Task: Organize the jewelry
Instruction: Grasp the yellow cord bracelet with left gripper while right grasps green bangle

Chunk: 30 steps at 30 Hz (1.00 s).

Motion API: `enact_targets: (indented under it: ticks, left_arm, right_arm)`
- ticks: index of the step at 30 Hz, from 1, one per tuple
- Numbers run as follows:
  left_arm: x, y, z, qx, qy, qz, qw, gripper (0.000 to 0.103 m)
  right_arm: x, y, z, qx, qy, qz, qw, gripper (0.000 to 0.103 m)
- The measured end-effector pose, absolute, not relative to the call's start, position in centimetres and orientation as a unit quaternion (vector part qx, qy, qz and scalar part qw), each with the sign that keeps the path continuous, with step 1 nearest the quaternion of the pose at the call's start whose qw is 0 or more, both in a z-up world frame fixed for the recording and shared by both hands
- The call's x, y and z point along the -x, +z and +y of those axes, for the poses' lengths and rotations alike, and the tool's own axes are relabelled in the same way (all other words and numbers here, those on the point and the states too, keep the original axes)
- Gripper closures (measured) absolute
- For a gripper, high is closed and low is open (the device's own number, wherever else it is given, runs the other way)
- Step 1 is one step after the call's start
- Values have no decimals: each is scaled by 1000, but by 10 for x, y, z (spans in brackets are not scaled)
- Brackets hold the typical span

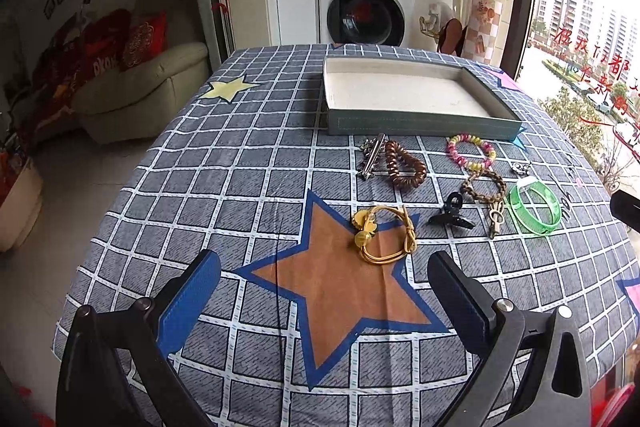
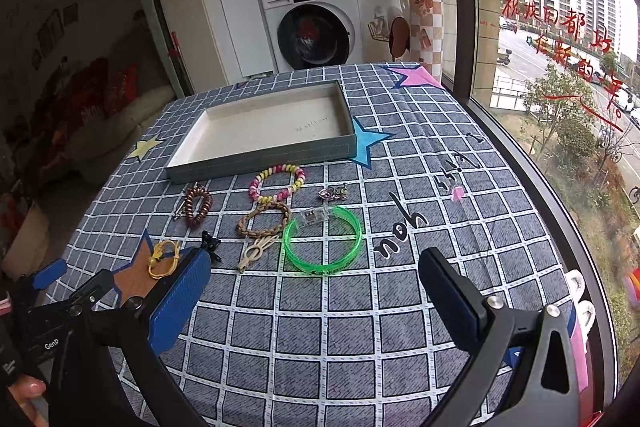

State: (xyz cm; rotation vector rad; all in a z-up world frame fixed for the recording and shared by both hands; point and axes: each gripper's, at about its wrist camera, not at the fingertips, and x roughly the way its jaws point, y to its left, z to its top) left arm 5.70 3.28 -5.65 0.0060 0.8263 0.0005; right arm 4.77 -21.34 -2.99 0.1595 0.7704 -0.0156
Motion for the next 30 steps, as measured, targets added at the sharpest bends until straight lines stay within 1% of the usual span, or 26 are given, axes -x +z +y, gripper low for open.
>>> enact_targets:
  ticks: [6,11,14,16,17,18,20,23,24,25,26,27,28,29,30]
  left_arm:
    - [-95,-85,31,1,-14,455,890,0]
    - [-114,-94,20,-21,-21,465,885,0]
    - [-123,-98,18,-21,-29,472,881,0]
    - [-129,-103,16,-26,-34,482,875,6]
    - [-131,-105,15,-23,-37,484,874,6]
    - [-131,-105,16,-18,-42,483,874,7]
    - [-133,-105,14,-19,-47,482,874,11]
    - [-130,-102,6,-28,-62,478,876,29]
    - [-128,-100,3,-32,-68,474,877,45]
    - [-127,-99,0,-37,-75,471,878,67]
    - [-126,-99,-1,-41,-80,471,878,70]
    - [-126,-98,-2,-40,-82,471,877,70]
    - [-126,-98,-2,-34,-88,471,877,70]
    - [-126,-98,0,-22,-96,472,876,70]
    - [-126,-97,2,-9,-105,475,874,70]
  right_arm:
    - [-78,-55,-239,-89,-31,438,894,0]
    - [-108,-74,-248,-88,-35,474,876,0]
    - [-124,-84,-248,-86,-37,491,866,3]
    - [-134,-92,-247,-84,-36,501,861,4]
    - [-138,-95,-246,-81,-36,507,858,8]
    - [-142,-98,-244,-77,-35,511,855,16]
    - [-148,-105,-241,-68,-35,525,847,25]
    - [-151,-107,-233,-39,-39,524,850,29]
    - [-151,-107,-231,-31,-39,525,850,32]
    - [-151,-108,-228,-22,-41,524,850,33]
    - [-149,-108,-227,-14,-41,523,851,37]
    - [-148,-108,-226,-13,-37,521,853,42]
    - [-147,-106,-226,-11,-36,521,853,45]
    - [-145,-105,-225,-10,-33,521,853,55]
    - [-144,-104,-224,-8,-30,520,854,70]
